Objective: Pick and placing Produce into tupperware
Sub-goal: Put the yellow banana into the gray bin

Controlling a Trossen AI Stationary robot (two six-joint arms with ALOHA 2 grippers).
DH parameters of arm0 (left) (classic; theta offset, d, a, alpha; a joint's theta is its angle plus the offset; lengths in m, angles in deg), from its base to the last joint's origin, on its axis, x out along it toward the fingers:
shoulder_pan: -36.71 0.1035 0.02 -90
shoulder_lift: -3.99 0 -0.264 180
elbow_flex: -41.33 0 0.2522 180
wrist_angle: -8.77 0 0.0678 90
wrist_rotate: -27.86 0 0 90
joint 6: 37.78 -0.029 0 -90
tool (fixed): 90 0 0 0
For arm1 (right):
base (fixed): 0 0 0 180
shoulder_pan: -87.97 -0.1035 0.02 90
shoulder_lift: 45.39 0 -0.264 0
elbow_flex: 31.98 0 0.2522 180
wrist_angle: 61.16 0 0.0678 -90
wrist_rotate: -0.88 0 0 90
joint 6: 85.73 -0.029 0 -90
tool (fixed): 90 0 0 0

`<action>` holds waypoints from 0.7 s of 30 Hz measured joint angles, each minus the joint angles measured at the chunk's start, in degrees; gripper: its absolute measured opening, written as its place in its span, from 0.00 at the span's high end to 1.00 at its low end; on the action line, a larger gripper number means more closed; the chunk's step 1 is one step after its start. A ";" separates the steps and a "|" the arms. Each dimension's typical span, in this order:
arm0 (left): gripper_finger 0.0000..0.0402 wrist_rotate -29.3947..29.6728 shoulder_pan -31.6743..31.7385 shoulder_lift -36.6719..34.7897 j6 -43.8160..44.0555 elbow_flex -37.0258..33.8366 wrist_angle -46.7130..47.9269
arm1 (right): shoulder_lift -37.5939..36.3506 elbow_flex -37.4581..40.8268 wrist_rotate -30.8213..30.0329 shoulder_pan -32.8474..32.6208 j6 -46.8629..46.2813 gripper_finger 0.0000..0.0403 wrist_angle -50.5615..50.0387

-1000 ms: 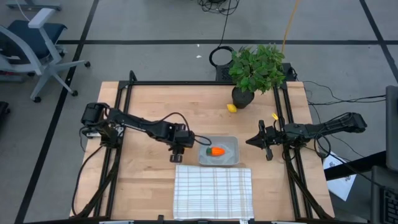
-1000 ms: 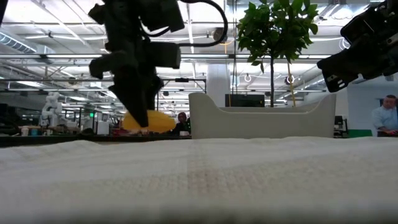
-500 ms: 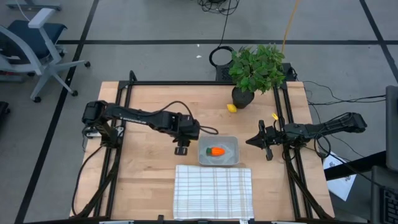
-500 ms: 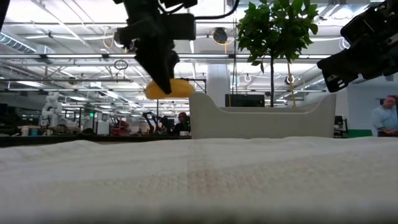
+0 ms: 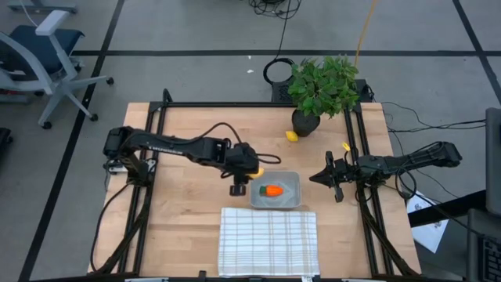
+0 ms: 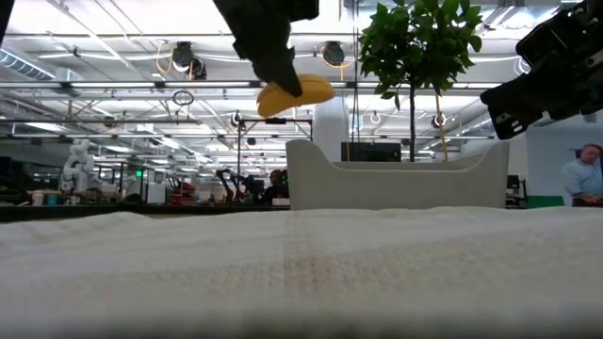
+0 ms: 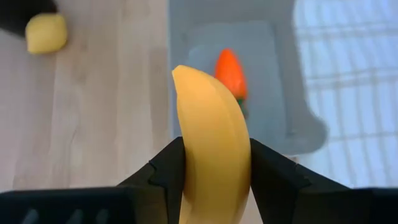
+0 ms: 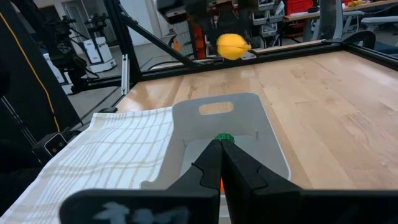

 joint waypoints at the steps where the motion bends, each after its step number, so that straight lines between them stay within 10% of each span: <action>1: 0.63 -0.04 -0.26 0.00 0.02 0.00 -0.57 | 0.01 0.00 0.00 -0.01 0.00 1.00 0.00; 21: 0.63 -4.11 -1.40 0.89 -3.04 1.93 -10.79 | 0.01 0.00 0.00 0.00 0.00 1.00 0.35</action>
